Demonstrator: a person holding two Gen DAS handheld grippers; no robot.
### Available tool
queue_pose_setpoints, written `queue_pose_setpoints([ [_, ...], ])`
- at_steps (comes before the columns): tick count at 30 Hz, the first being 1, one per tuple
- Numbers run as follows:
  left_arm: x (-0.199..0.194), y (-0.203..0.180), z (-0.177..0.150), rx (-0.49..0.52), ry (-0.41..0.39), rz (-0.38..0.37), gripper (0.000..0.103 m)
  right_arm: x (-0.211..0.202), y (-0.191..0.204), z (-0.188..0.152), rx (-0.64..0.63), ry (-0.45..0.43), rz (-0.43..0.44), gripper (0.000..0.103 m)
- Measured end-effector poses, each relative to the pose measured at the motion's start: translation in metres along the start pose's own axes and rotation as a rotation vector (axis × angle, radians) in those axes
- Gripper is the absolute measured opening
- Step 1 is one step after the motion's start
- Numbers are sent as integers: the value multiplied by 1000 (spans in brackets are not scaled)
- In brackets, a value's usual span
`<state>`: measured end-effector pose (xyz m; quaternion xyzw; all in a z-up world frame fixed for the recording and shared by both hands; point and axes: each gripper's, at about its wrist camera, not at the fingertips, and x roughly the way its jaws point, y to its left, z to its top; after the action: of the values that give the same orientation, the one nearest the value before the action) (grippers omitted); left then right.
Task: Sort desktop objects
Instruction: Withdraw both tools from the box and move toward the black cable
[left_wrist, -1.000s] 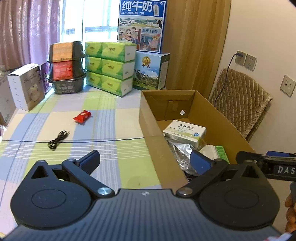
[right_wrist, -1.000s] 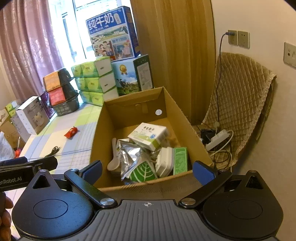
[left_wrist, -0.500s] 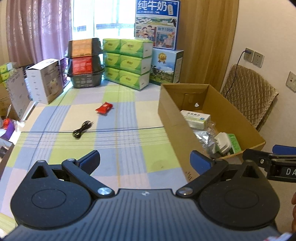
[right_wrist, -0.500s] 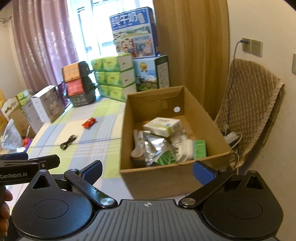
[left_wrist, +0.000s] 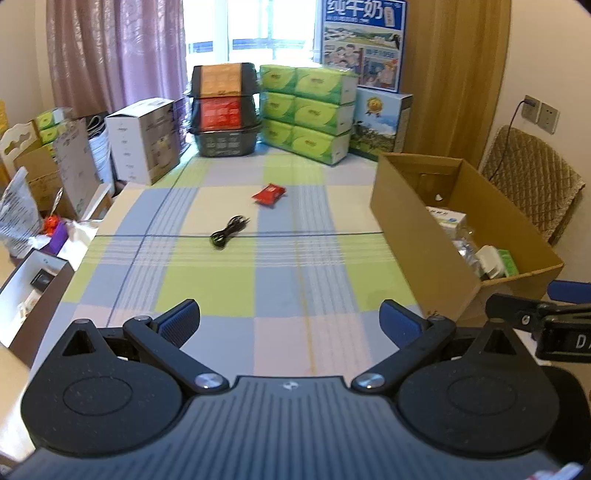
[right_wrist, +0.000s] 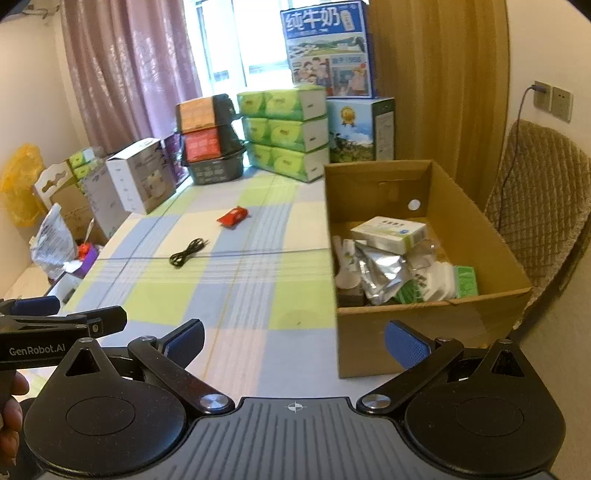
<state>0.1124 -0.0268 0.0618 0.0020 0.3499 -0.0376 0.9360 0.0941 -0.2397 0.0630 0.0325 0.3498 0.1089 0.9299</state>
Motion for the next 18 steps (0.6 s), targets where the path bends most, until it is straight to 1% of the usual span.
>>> queue_pose_setpoints([
  [5,-3,18,-6,-21,5,22,102,4,12,-2,-9,14,16,101],
  [8,-6,28,-8,-34,6,21,102,7,20,-3,-23,20,26,101],
  [18,-9,54,-11,-60,4,50,102,21,47,-6,-64,54,61,101],
])
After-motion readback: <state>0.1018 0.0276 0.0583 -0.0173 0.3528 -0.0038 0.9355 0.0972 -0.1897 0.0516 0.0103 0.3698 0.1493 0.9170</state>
